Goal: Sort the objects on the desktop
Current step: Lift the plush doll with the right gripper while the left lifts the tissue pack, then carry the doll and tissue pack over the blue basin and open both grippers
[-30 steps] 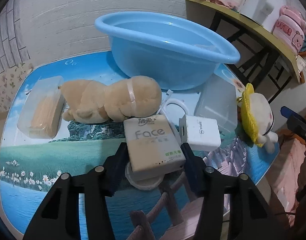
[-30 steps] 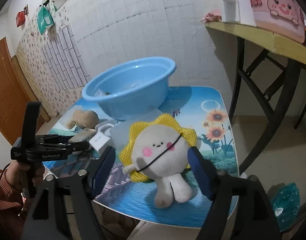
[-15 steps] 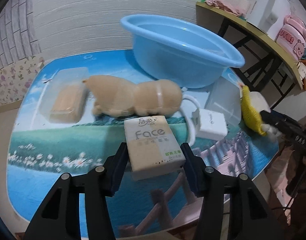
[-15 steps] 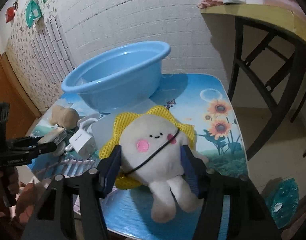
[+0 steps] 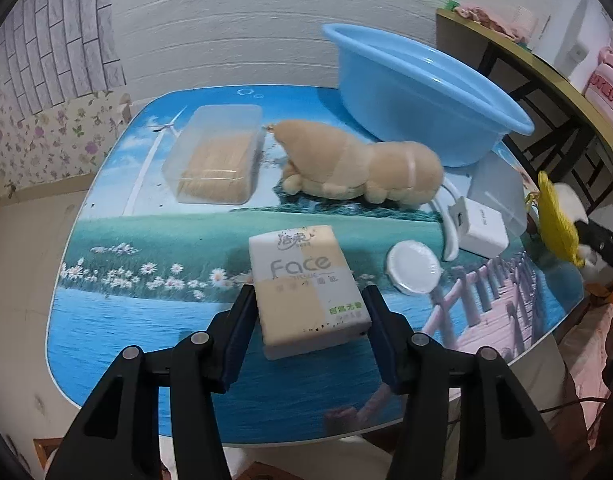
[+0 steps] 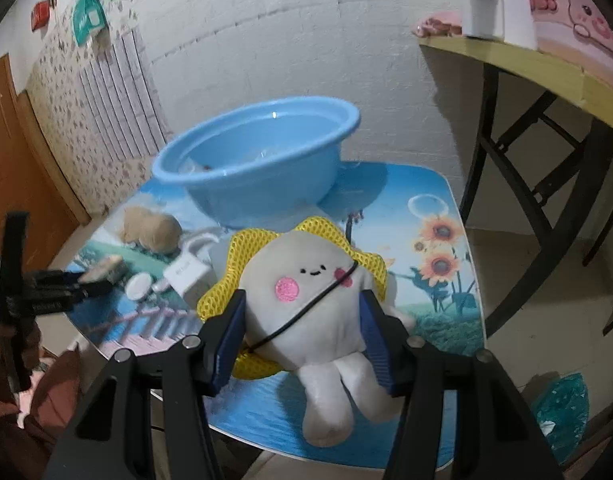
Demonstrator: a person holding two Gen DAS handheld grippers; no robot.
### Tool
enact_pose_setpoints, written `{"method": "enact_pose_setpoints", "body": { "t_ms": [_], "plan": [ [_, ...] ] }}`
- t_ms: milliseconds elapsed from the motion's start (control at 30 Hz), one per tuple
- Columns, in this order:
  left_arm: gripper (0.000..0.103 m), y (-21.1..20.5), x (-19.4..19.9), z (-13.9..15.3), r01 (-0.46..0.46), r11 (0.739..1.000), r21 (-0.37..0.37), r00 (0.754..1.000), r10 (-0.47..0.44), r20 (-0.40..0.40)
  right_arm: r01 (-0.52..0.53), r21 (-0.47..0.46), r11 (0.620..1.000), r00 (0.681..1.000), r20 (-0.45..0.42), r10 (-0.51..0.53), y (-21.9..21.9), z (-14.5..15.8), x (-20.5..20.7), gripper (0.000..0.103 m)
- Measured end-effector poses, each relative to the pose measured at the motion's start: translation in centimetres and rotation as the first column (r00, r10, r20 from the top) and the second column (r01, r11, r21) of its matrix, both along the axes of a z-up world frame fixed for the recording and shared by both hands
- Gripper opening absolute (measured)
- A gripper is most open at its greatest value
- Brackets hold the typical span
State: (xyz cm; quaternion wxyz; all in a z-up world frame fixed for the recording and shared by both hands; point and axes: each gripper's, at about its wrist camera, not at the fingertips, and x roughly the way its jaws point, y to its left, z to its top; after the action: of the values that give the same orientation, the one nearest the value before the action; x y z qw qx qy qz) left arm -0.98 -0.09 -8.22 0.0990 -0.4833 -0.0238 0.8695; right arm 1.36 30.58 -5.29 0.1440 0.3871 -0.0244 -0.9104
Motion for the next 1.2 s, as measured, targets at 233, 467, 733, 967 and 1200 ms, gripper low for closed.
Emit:
{"method": "enact_pose_setpoints", "body": {
  "t_ms": [233, 467, 733, 967, 1200],
  "plan": [
    [0.056, 0.2, -0.1, -0.3, 0.0, 1.0, -0.023, 1.0, 0.0, -0.006, -0.004, 0.007, 1.0, 0.999, 0.039, 0.004, -0.6, -1.0, 0.0, 0.062],
    [0.062, 1.0, -0.2, -0.4, 0.002, 0.998, -0.064, 1.0, -0.004, -0.026, 0.012, 0.015, 1.0, 0.998, 0.055, -0.012, -0.8, -1.4, -0.5, 0.071],
    [0.047, 0.4, 0.2, 0.9, -0.012, 0.999, -0.036, 0.998, 0.01, -0.06, 0.035, -0.036, 0.999, 0.999, 0.04, -0.034, 0.1, -0.5, -0.4, 0.059],
    [0.047, -0.4, 0.5, 3.0, -0.019, 1.0, 0.009, 0.995, 0.02, -0.095, 0.069, -0.098, 0.993, 0.997, -0.01, -0.07, 1.2, 1.8, 0.0, 0.059],
    [0.047, 0.3, 1.0, 4.8, 0.0, 0.999, 0.035, 0.992, 0.005, -0.123, 0.033, -0.115, 0.993, 0.997, -0.066, -0.041, 0.1, 3.8, 0.7, 0.059]
  ]
}}
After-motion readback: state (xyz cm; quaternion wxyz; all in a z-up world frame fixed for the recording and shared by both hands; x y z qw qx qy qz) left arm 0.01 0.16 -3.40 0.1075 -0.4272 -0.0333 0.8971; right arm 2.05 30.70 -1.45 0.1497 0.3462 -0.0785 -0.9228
